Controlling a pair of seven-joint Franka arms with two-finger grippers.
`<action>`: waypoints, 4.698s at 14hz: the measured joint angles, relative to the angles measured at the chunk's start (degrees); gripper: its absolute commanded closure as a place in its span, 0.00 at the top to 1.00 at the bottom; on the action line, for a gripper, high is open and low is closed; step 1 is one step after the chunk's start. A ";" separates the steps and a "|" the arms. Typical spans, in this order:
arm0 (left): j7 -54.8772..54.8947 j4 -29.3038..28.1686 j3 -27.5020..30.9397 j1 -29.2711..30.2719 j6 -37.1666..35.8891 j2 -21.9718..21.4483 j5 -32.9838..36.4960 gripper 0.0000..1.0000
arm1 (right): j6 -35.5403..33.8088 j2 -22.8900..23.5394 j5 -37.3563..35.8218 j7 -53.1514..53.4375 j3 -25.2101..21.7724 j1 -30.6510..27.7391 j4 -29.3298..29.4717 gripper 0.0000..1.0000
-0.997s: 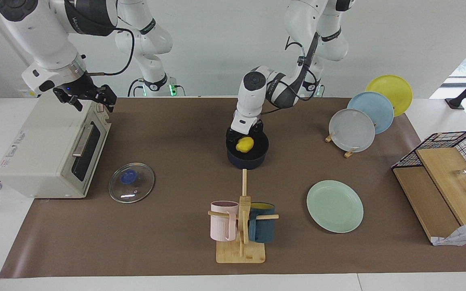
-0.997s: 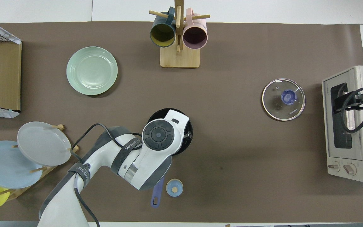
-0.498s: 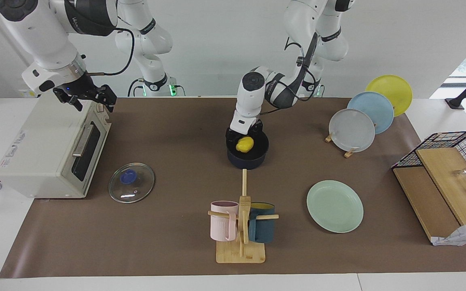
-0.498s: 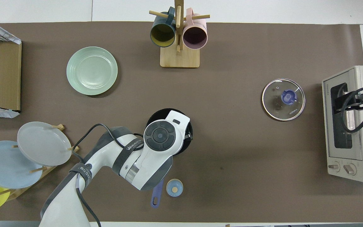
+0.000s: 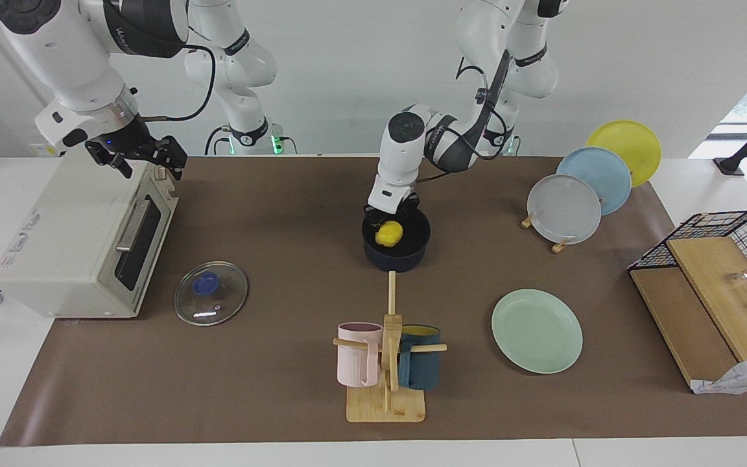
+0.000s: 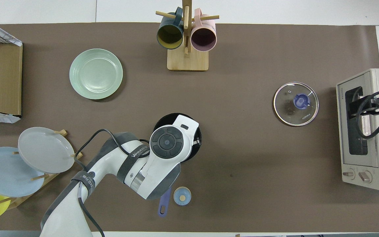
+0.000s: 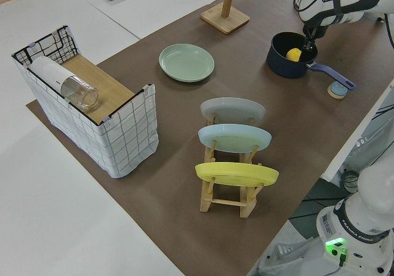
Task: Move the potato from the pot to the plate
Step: 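Lower the left gripper into the saucepan and grasp the yellow potato, then lift the potato with the left gripper toward the pale green plate, then lower the potato onto the green plate and open the left gripper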
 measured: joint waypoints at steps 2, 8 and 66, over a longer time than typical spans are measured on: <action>0.00 0.00 0.02 0.00 0.01 0.00 0.00 0.00 | 0.00 0.00 0.00 0.00 0.00 0.00 0.00 1.00; 0.00 0.22 0.45 0.00 0.09 0.02 0.00 0.00 | 0.00 0.00 0.00 0.00 0.00 0.00 0.00 1.00; 41.74 26.47 1.99 32.84 -12.08 13.69 3.17 1.00 | 0.00 0.00 0.00 0.00 0.00 0.00 0.00 1.00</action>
